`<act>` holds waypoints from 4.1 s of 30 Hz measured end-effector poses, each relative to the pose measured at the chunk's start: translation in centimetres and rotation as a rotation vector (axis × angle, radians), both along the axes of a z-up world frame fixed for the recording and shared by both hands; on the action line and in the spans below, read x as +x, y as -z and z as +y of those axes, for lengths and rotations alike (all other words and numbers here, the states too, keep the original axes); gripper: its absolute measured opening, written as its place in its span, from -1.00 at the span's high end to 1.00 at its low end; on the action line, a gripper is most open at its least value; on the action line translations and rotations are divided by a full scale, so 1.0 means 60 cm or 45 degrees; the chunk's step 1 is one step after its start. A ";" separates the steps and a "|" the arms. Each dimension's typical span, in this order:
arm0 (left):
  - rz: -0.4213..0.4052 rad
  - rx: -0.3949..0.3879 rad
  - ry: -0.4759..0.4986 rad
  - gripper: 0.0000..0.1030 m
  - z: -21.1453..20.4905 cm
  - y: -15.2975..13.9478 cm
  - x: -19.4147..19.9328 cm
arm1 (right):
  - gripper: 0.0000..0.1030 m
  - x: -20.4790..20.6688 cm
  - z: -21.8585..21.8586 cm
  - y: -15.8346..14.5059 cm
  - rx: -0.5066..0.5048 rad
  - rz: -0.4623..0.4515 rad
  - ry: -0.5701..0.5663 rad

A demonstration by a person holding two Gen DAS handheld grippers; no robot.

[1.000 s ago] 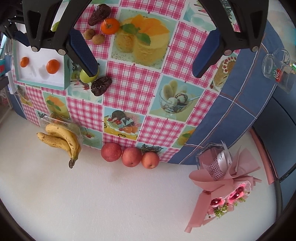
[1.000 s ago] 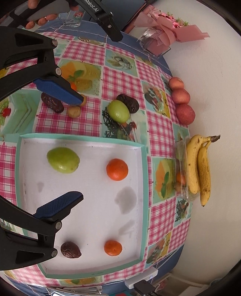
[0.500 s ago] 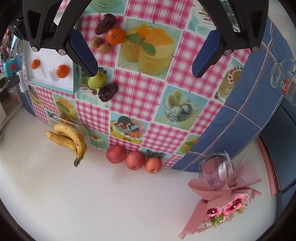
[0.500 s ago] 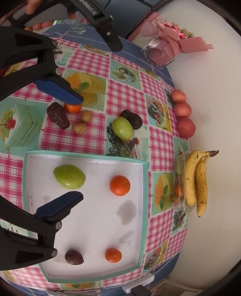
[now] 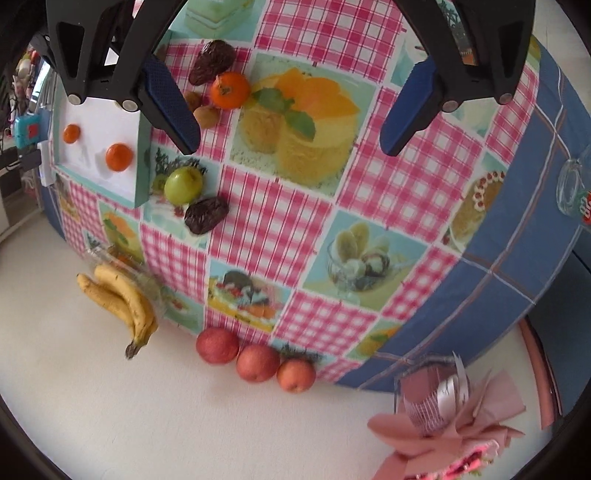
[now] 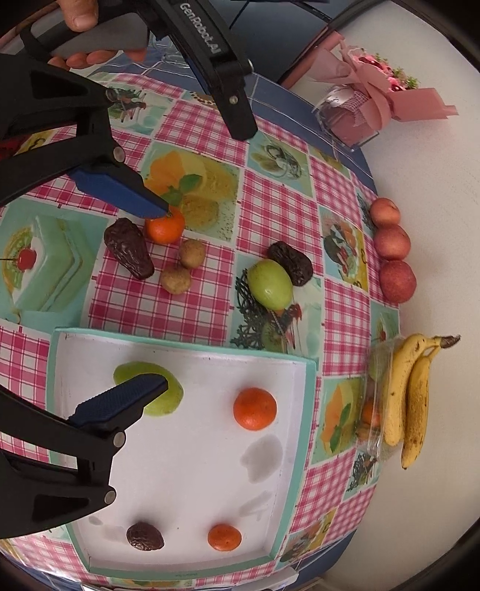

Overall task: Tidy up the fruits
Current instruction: 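Move both open tools back over the loose fruit on the table, then grasp a brown date with the right tool while the left tool approaches a small orange, then close the left tool on the small orange while the right tool holds the date, then carry the orange with the left tool over the tray while the right tool carries the date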

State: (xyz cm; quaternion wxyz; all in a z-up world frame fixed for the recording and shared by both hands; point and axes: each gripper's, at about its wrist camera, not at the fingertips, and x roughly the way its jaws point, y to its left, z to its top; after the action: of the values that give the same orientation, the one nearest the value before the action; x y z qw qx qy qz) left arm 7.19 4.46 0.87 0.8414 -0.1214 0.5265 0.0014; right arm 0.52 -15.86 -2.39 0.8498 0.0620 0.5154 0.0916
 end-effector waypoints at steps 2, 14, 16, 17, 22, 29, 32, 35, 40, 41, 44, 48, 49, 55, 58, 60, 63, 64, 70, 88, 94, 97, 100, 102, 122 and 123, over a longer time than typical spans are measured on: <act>0.049 0.003 0.000 -0.91 -0.001 0.015 0.003 | -0.68 0.001 0.008 0.008 -0.006 0.024 -0.023; 0.213 -0.080 -0.068 -0.91 0.022 0.068 0.009 | -0.68 0.001 0.062 0.052 -0.055 0.130 -0.182; 0.216 -0.098 -0.078 -0.91 0.026 0.069 0.009 | -0.68 0.001 0.071 0.059 -0.067 0.147 -0.207; 0.219 -0.104 -0.079 -0.91 0.026 0.071 0.009 | -0.68 0.000 0.076 0.063 -0.078 0.155 -0.222; 0.232 -0.113 -0.073 -0.91 0.023 0.075 0.010 | -0.43 -0.001 0.091 0.081 -0.125 0.178 -0.264; 0.246 -0.127 -0.068 -0.91 0.020 0.082 0.014 | -0.28 0.002 0.098 0.098 -0.163 0.192 -0.274; 0.254 -0.129 -0.063 -0.91 0.019 0.085 0.014 | -0.27 -0.001 0.105 0.101 -0.176 0.178 -0.281; 0.256 -0.131 -0.061 -0.91 0.018 0.086 0.015 | -0.23 0.001 0.114 0.103 -0.178 0.174 -0.290; 0.259 -0.128 -0.059 -0.91 0.016 0.086 0.015 | -0.06 0.000 0.125 0.098 -0.179 0.164 -0.310; 0.260 -0.130 -0.058 -0.91 0.017 0.086 0.015 | -0.03 -0.002 0.128 0.096 -0.182 0.160 -0.312; 0.261 -0.134 -0.055 -0.91 0.015 0.086 0.016 | 0.04 -0.005 0.129 0.093 -0.180 0.155 -0.311; 0.262 -0.136 -0.046 -0.91 0.011 0.087 0.016 | 0.05 -0.003 0.117 0.088 -0.171 0.156 -0.310; 0.263 -0.139 -0.043 -0.91 0.010 0.087 0.017 | 0.06 -0.004 0.115 0.087 -0.173 0.155 -0.310; 0.261 -0.156 -0.025 -0.91 0.002 0.085 0.017 | 0.13 0.002 0.095 0.088 -0.173 0.160 -0.297; 0.264 -0.162 -0.009 -0.91 -0.006 0.086 0.017 | 0.13 0.005 0.079 0.089 -0.168 0.168 -0.271; 0.268 -0.167 0.001 -0.91 -0.012 0.086 0.017 | 0.13 0.007 0.067 0.088 -0.166 0.171 -0.254; 0.274 -0.180 0.027 -0.91 -0.026 0.087 0.016 | 0.19 0.009 0.051 0.087 -0.161 0.173 -0.230; 0.276 -0.186 0.037 -0.91 -0.030 0.087 0.016 | 0.21 0.010 0.046 0.086 -0.150 0.173 -0.224; 0.310 -0.221 0.106 -0.74 -0.054 0.097 0.016 | 0.23 0.013 0.034 0.084 -0.146 0.171 -0.225; 0.367 -0.295 0.134 0.30 -0.072 0.115 0.010 | 0.23 0.006 0.046 0.083 -0.144 0.169 -0.225; 0.349 -0.272 0.032 0.31 -0.033 0.112 0.012 | 0.18 0.009 0.045 0.083 -0.135 0.149 -0.217; 0.349 -0.281 0.000 0.31 -0.021 0.113 0.010 | 0.14 0.013 0.046 0.083 -0.141 0.131 -0.220; 0.351 -0.288 -0.008 0.31 -0.018 0.113 0.009 | 0.04 0.014 0.053 0.082 -0.177 0.103 -0.243; 0.350 -0.284 -0.010 0.31 -0.017 0.111 0.009 | -0.01 0.015 0.059 0.082 -0.204 0.084 -0.259; 0.352 -0.268 -0.019 0.31 -0.023 0.110 0.009 | 0.16 0.024 0.066 0.090 -0.263 0.066 -0.307; 0.352 -0.268 -0.020 0.31 -0.023 0.110 0.008 | 0.18 0.023 0.065 0.089 -0.261 0.063 -0.303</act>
State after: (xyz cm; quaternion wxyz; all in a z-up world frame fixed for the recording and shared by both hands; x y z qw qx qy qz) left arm 7.69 3.10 -5.74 0.7436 -0.2116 0.6335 -0.0307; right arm 1.91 -11.97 -7.74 0.8218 -0.0842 0.5466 0.1369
